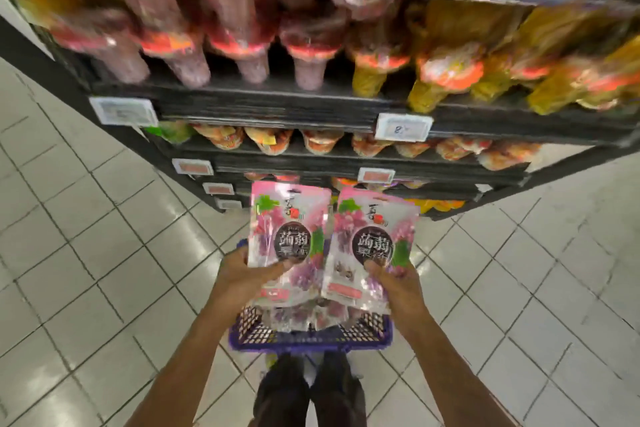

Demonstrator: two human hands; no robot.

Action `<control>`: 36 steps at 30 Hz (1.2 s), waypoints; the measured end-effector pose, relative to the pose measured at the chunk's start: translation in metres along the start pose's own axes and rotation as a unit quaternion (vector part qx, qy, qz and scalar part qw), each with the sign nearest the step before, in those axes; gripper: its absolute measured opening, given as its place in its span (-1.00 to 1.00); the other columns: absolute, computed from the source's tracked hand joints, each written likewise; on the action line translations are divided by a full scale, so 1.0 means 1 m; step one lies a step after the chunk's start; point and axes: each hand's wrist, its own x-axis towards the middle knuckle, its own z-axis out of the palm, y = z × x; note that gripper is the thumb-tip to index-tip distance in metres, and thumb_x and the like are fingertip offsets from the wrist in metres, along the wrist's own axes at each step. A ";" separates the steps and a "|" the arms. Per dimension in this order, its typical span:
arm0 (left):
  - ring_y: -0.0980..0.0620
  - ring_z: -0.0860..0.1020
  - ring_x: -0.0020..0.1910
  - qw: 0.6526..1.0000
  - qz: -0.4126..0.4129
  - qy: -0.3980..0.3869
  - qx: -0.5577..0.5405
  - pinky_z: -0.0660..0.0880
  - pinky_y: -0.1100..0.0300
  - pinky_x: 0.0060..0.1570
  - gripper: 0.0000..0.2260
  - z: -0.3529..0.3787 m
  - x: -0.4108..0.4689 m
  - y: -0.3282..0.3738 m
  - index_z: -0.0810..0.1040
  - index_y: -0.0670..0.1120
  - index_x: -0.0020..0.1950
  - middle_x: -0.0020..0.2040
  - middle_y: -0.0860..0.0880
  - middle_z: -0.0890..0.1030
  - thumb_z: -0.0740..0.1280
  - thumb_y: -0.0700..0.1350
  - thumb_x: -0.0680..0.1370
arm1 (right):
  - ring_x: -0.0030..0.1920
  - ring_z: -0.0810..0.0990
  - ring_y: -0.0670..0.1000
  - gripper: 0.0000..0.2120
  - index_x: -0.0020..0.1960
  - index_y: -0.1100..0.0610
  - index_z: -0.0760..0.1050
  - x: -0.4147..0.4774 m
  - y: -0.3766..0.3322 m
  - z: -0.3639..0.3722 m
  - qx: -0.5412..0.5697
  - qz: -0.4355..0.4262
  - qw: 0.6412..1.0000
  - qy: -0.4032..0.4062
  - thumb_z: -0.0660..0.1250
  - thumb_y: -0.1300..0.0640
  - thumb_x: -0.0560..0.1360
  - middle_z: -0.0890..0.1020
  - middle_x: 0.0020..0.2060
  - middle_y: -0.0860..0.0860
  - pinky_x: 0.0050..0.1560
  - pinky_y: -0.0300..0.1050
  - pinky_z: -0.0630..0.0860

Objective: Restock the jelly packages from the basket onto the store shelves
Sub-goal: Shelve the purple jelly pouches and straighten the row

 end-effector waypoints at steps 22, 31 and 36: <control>-0.14 0.69 0.02 0.901 0.393 -0.149 -0.105 0.62 -0.01 -0.04 -0.60 -0.022 -0.241 0.388 0.63 -0.05 0.14 0.04 -0.13 0.71 0.57 -0.02 0.33 | -0.11 0.70 0.16 -0.53 -0.07 0.05 0.64 -0.254 -0.364 0.032 0.084 -0.417 0.902 0.081 0.56 -0.24 0.18 0.73 -0.14 0.13 -0.04 0.20 0.64; -0.13 0.71 -0.07 0.857 0.472 -0.179 -0.101 0.63 0.10 -0.22 -0.74 0.020 -0.281 0.465 0.68 0.07 -0.02 -0.04 -0.12 0.73 0.52 0.03 0.31 | -0.07 0.67 0.18 -0.52 0.10 0.08 0.62 -0.284 -0.444 -0.020 0.145 -0.503 0.850 0.063 0.54 0.00 0.21 0.71 -0.08 0.21 0.02 0.18 0.60; -0.12 0.71 -0.06 0.840 0.502 -0.170 -0.113 0.62 0.08 -0.18 -0.61 0.051 -0.292 0.506 0.68 0.06 0.02 -0.02 -0.11 0.73 0.61 0.09 0.25 | -0.19 0.65 0.05 -0.62 -0.04 0.04 0.64 -0.292 -0.500 -0.043 0.100 -0.559 0.820 0.071 0.52 -0.09 0.20 0.70 -0.17 0.13 -0.14 -0.06 0.57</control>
